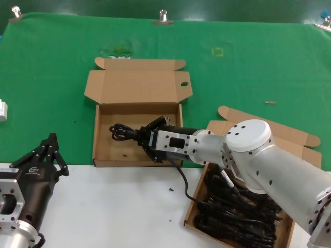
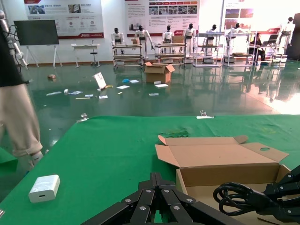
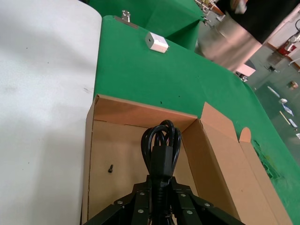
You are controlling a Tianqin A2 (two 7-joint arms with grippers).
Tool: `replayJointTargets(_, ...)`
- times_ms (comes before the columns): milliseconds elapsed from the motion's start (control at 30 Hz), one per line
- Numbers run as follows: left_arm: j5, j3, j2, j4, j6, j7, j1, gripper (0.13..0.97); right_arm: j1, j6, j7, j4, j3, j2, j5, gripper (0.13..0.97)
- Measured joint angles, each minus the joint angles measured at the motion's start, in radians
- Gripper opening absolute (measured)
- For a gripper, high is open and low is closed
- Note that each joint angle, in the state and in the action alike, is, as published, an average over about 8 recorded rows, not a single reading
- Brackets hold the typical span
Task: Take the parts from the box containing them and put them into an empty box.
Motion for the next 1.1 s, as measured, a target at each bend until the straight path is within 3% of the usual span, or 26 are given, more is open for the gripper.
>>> replayJointTargets(300,0.0,0.0,0.0,0.0,0.0,0.0,0.0,0.139,-0.001,0.002,-0.001,0.0,0.0,0.0,0.001,0.201)
replayJointTargets(600,0.0,0.0,0.0,0.0,0.0,0.0,0.0,0.139,-0.001,0.002,-0.001,0.0,0.0,0.0,0.001,0.274)
replayJointTargets(867,0.0,0.0,0.0,0.0,0.0,0.0,0.0,0.141,-0.001,0.002,-0.001,0.0,0.0,0.0,0.001,0.405)
replayJointTargets(1000,0.0,0.0,0.0,0.0,0.0,0.0,0.0,0.145,-0.001,0.002,-0.001,0.0,0.0,0.0,0.001,0.405)
replayJointTargets(1100,0.0,0.0,0.0,0.0,0.0,0.0,0.0,0.147,-0.001,0.002,-0.001,0.0,0.0,0.0,0.001,0.478)
